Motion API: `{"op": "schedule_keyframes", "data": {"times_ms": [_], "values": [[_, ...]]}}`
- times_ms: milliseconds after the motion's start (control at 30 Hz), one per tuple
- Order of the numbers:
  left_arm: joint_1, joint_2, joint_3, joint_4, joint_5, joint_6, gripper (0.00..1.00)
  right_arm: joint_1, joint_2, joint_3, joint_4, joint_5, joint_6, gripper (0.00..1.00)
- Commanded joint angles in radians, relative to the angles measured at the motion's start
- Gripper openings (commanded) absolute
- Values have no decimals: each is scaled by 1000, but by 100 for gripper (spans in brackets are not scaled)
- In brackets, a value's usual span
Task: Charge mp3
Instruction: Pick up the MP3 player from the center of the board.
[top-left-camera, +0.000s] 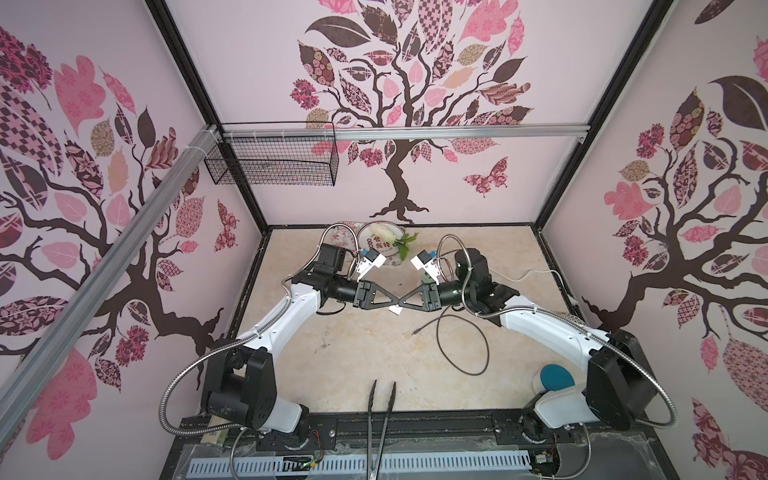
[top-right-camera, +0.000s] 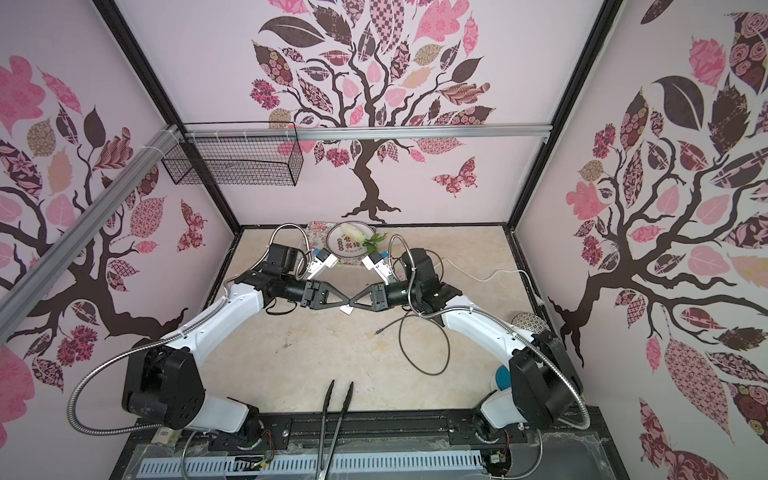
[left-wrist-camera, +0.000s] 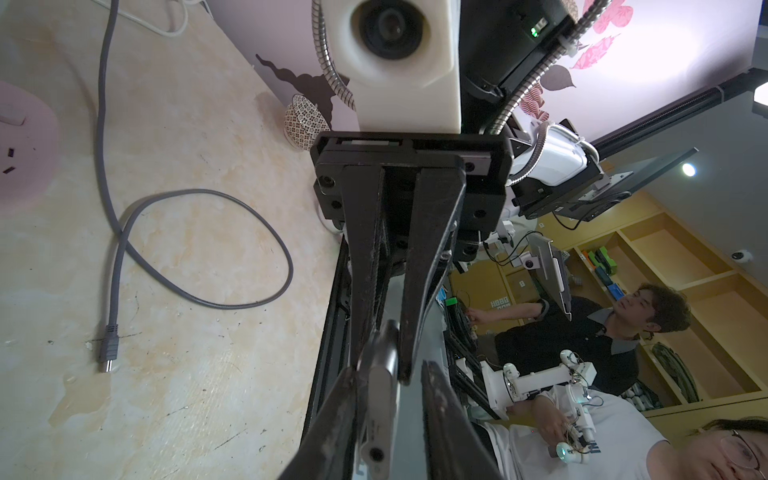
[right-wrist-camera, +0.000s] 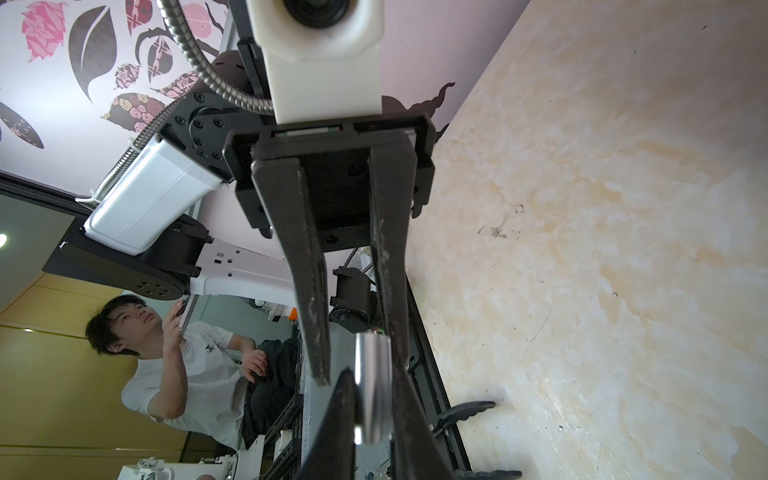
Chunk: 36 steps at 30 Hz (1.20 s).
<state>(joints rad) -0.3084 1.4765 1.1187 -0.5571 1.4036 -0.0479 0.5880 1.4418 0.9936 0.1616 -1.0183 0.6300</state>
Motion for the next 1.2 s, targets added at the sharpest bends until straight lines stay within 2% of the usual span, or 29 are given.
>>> {"op": "schedule_keyframes", "data": {"times_ms": [0,233,833,1167], "values": [[-18,2,39,-5,35,28,28,4,16,2,20,8,1,0],[-19,-18,9,-11,33,31,29,4,5,25,-32,43,-41,0],[-18,-71,-30,-34,38,43,28,-17,25,31,38,28,40,0],[-24,-55,-27,-49,31,45,27,-21,16,40,21,29,17,0]]}}
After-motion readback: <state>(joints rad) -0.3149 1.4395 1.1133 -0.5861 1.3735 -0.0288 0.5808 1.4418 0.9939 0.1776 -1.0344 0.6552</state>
